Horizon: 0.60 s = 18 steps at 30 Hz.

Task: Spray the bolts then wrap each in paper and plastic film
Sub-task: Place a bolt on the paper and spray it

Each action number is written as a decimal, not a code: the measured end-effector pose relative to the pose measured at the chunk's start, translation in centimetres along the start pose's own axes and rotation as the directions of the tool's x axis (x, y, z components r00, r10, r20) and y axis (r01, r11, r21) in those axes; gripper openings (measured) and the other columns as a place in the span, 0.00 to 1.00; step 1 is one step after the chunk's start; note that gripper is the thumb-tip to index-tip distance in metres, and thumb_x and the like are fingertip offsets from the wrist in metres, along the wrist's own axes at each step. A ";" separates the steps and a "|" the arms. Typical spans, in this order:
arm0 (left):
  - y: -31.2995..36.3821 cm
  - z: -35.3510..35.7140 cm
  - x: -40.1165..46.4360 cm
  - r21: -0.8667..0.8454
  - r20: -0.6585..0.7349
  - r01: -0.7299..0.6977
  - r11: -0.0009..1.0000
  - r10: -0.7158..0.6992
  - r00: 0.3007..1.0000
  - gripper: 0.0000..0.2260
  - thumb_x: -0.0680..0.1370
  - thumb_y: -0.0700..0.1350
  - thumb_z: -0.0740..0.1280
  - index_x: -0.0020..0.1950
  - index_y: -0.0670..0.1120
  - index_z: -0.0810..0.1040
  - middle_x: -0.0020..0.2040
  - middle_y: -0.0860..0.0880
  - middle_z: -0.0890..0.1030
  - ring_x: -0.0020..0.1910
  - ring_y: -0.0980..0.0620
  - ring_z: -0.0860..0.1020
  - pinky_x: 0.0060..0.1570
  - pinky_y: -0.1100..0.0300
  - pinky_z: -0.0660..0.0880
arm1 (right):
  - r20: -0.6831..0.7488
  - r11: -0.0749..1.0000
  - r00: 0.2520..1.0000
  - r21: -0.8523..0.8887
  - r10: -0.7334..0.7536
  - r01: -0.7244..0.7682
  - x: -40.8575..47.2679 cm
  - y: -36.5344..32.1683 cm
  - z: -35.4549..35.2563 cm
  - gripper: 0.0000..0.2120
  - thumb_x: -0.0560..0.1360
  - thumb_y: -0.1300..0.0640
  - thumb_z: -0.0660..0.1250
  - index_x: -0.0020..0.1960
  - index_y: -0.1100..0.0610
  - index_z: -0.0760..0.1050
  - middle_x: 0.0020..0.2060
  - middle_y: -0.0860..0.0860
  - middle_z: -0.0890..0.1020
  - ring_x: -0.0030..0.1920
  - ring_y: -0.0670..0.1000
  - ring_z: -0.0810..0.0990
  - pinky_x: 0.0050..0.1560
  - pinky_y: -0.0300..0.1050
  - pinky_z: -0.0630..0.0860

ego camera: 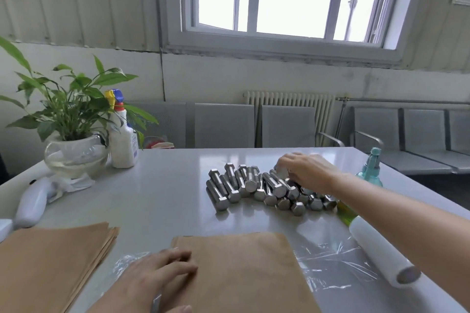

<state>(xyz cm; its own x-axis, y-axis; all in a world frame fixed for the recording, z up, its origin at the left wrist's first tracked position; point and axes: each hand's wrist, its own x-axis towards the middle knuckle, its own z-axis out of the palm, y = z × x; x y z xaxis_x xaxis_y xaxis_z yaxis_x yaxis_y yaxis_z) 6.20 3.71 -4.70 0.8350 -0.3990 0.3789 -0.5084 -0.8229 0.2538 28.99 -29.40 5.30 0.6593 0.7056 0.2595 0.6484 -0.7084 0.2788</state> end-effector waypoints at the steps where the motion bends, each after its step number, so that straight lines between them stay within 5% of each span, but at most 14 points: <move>1: 0.2 0.0 -0.1 -0.061 0.024 0.100 0.993 -0.099 0.995 0.29 0.66 0.76 0.61 0.65 0.72 0.65 0.69 0.73 0.60 0.69 0.73 0.59 0.67 0.75 0.53 | -0.090 0.995 0.993 0.071 0.071 -0.065 0.0 -0.3 0.0 0.09 0.81 0.54 0.63 0.58 0.57 0.74 0.55 0.50 0.80 0.56 0.53 0.77 0.47 0.48 0.74; 4: 0.7 -0.1 0.1 -0.040 0.055 0.184 0.982 -0.182 0.982 0.32 0.63 0.78 0.54 0.66 0.73 0.53 0.67 0.77 0.51 0.68 0.77 0.51 0.65 0.79 0.43 | -0.225 0.952 0.958 0.286 0.177 -0.109 -0.2 -3.5 -2.5 0.10 0.79 0.52 0.66 0.48 0.58 0.69 0.42 0.52 0.78 0.43 0.56 0.74 0.42 0.48 0.67; 7: 1.4 -0.5 -0.1 -0.033 0.085 0.230 0.973 -0.226 0.970 0.31 0.70 0.70 0.65 0.65 0.73 0.48 0.65 0.78 0.48 0.66 0.80 0.48 0.60 0.83 0.39 | -0.133 0.890 0.990 0.445 -0.040 0.096 -2.5 -9.0 -4.4 0.10 0.78 0.49 0.68 0.46 0.51 0.67 0.38 0.40 0.72 0.40 0.48 0.70 0.43 0.44 0.68; 10: 1.6 -0.6 -0.2 -0.041 0.116 0.263 0.964 -0.256 0.960 0.32 0.72 0.67 0.66 0.68 0.72 0.47 0.66 0.77 0.49 0.62 0.82 0.46 0.57 0.84 0.38 | -0.018 0.818 0.977 0.544 -0.215 0.190 -5.1 -14.6 -3.2 0.09 0.78 0.46 0.67 0.52 0.50 0.74 0.44 0.39 0.72 0.45 0.42 0.71 0.47 0.38 0.69; 14: 1.4 -0.5 -0.5 -0.050 0.105 0.251 0.967 -0.245 0.964 0.35 0.73 0.66 0.67 0.74 0.66 0.52 0.71 0.70 0.56 0.71 0.72 0.53 0.65 0.79 0.44 | -0.008 0.913 0.996 0.401 -0.084 0.080 -6.3 -18.5 -0.2 0.18 0.76 0.34 0.58 0.59 0.42 0.72 0.56 0.40 0.76 0.55 0.42 0.76 0.51 0.46 0.73; 18: 1.5 -0.6 -0.6 -0.042 0.107 0.231 0.972 -0.226 0.968 0.34 0.72 0.66 0.67 0.74 0.66 0.54 0.71 0.69 0.58 0.70 0.72 0.54 0.67 0.77 0.46 | -0.084 0.922 0.996 0.383 -0.023 0.054 -6.6 -19.1 1.6 0.25 0.70 0.26 0.50 0.58 0.37 0.71 0.55 0.38 0.76 0.56 0.39 0.75 0.50 0.42 0.70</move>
<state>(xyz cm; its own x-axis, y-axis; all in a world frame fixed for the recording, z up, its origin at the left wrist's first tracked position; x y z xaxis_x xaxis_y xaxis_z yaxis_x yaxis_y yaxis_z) 4.85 2.97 -4.04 0.9457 -0.2439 0.2146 -0.3101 -0.8750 0.3719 12.89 -20.54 -3.17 0.6100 0.7207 0.3294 0.7791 -0.6214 -0.0831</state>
